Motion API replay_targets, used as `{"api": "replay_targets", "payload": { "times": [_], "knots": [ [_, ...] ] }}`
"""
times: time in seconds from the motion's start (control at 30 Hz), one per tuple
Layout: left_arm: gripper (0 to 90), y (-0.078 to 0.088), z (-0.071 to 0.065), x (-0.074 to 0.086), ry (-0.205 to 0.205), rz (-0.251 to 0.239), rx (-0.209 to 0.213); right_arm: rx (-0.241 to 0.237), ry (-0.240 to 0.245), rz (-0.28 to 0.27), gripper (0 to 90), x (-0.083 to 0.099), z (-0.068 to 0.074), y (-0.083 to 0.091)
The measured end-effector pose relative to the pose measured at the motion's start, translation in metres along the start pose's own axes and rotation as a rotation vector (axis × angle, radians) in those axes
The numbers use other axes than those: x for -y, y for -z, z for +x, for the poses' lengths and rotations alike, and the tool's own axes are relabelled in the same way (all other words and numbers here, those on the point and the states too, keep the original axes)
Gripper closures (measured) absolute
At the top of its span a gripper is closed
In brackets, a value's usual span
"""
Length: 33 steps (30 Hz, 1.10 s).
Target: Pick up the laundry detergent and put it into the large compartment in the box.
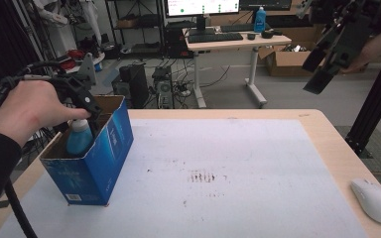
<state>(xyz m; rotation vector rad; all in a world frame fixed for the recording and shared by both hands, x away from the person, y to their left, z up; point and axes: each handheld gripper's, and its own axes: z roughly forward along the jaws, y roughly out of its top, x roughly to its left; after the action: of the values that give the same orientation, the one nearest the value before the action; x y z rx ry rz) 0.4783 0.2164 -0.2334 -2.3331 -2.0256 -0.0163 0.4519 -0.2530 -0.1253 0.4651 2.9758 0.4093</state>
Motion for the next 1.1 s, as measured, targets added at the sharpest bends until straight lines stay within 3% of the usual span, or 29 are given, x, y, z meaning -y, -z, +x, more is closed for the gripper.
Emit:
{"api": "replay_targets", "payload": {
  "times": [0.13,0.23,0.27,0.37,0.4,0.43,0.47,0.53,0.6,0.67,0.7,0.73,0.93,1.1],
  "knots": [
    [15.1,0.018,-0.013,0.003,-0.037,-0.047,-0.001,0.002,-0.002,-0.003,17.2,0.003,0.002,0.003],
    [12.0,0.025,-0.02,0.005,-0.067,-0.053,0.011,0.004,-0.005,-0.007,17.2,0.005,0.002,0.004],
    [11.1,0.03,-0.029,0.006,-0.101,-0.063,0.008,0.005,-0.004,-0.006,17.2,0.005,0.002,0.005],
    [5.1,0.035,-0.039,0.006,-0.134,-0.073,-0.001,0.006,-0.005,-0.009,17.2,0.006,0.002,0.005],
    [4.0,0.038,-0.049,0.007,-0.17,-0.081,0.011,0.005,-0.007,-0.011,17.2,0.007,0.003,0.006],
    [2.9,0.038,-0.049,0.007,-0.17,-0.081,0.011,0.005,-0.006,-0.012,17.2,0.008,0.003,0.006],
    [2.1,0.04,-0.06,0.007,-0.207,-0.088,0.028,0.004,-0.008,-0.012,17.2,0.008,0.003,0.006],
    [1.3,0.04,-0.066,0.007,-0.225,-0.089,0.028,0.004,-0.008,-0.011,17.2,0.008,0.003,0.006],
    [0.9,0.04,-0.083,0.008,-0.287,-0.099,0.057,0.003,-0.008,-0.012,17.2,0.008,0.003,0.006],
    [0.3,0.039,-0.096,0.008,-0.329,-0.104,0.053,0.005,-0.008,-0.01,17.1,0.008,0.003,0.006],
    [0.3,0.039,-0.096,0.008,-0.329,-0.104,0.053,0.004,-0.008,-0.011,17.2,0.008,0.003,0.006],
    [0.3,0.037,-0.108,0.008,-0.358,-0.106,0.062,0.003,-0.008,-0.01,17.2,0.008,0.003,0.006],
    [0.3,0.03,-0.133,0.005,-0.412,-0.103,0.062,0.004,-0.01,-0.009,17.1,0.008,0.004,0.005],
    [0.3,0.025,-0.143,0.003,-0.44,-0.088,0.056,0.002,-0.009,-0.007,17.1,0.008,0.004,0.003]
  ]
}}
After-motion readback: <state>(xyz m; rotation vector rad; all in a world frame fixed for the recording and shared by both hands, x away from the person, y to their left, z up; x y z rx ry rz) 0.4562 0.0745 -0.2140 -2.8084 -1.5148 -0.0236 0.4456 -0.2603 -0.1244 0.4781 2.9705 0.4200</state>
